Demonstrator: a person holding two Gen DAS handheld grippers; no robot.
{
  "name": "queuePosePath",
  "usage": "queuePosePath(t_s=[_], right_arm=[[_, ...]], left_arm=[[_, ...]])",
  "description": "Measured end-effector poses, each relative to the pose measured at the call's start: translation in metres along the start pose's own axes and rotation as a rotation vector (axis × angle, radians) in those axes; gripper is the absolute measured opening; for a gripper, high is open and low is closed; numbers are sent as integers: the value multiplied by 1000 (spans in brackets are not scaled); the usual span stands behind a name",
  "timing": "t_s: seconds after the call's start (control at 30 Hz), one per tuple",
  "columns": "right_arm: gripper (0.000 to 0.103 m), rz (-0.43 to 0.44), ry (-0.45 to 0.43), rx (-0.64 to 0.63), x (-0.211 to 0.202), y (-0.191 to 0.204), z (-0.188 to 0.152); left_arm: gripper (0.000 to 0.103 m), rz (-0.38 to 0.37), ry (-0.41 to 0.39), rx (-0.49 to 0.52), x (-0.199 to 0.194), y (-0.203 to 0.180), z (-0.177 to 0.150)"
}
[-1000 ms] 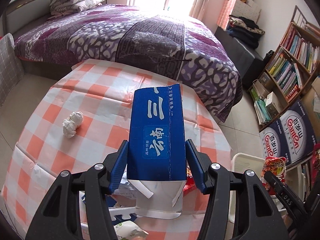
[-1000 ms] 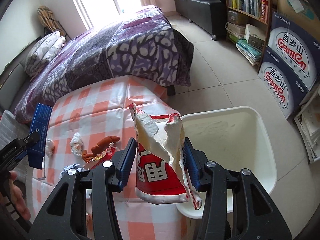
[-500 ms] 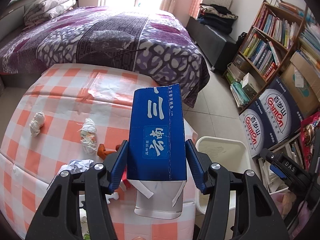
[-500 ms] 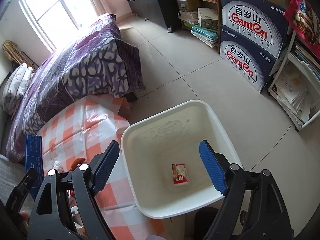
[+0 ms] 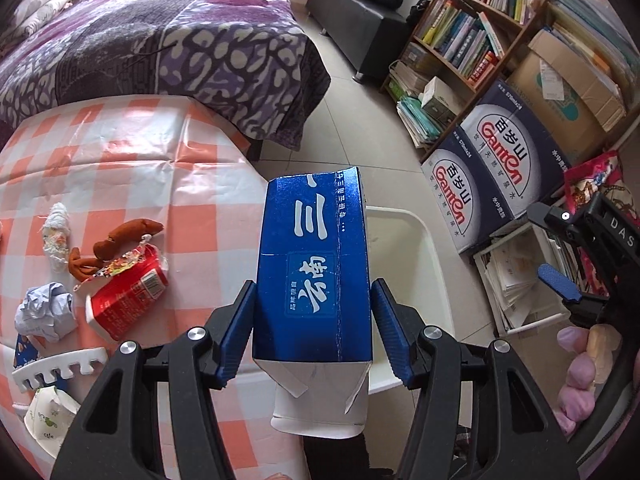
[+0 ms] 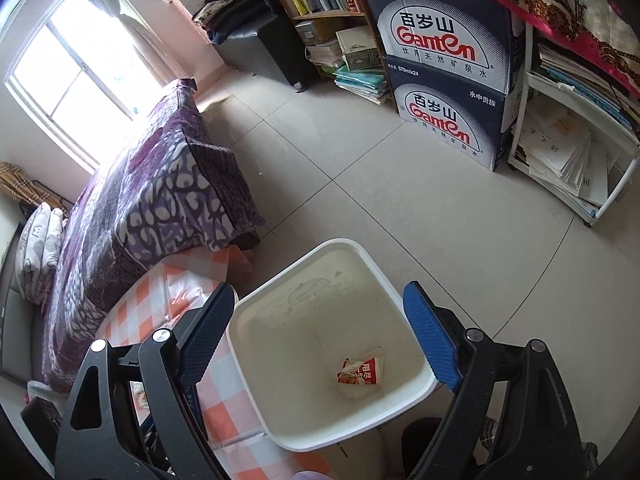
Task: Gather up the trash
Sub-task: 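Drop the red wrapper into the white bin with the right tool while the left tool drops the blue carton, then grasp the crumpled white paper ball with the left tool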
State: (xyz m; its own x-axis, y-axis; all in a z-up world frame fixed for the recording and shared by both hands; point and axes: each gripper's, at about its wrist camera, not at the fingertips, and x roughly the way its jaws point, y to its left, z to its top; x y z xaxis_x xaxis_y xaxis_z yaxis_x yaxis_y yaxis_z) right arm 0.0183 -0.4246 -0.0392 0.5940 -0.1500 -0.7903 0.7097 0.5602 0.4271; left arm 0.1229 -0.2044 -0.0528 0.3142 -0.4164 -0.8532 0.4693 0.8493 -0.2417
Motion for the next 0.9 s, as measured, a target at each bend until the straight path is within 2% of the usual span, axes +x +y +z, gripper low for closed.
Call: queuePosePath(t_s=[0.23,0.3,0.47,0.67,0.9], right_arm=[[83,-4,-35,32,-9,-18,9],[83,-8,-49,42,-12,-22,12],[85,-2,-68,55,-16,-22,13],[90,-10,-66,-7,-13,0,2],[93,-22,-23,-97,2,40,-23]], left_arm=[[63,-64,19,49,20,-36,-4],[71,-82,21,45,21,-39,-4],[72,-81,7,32,12,-33,-2],[77,-5,-9,38,-3,-11,-6],[81,114,-5,-18,-17,49,-13]])
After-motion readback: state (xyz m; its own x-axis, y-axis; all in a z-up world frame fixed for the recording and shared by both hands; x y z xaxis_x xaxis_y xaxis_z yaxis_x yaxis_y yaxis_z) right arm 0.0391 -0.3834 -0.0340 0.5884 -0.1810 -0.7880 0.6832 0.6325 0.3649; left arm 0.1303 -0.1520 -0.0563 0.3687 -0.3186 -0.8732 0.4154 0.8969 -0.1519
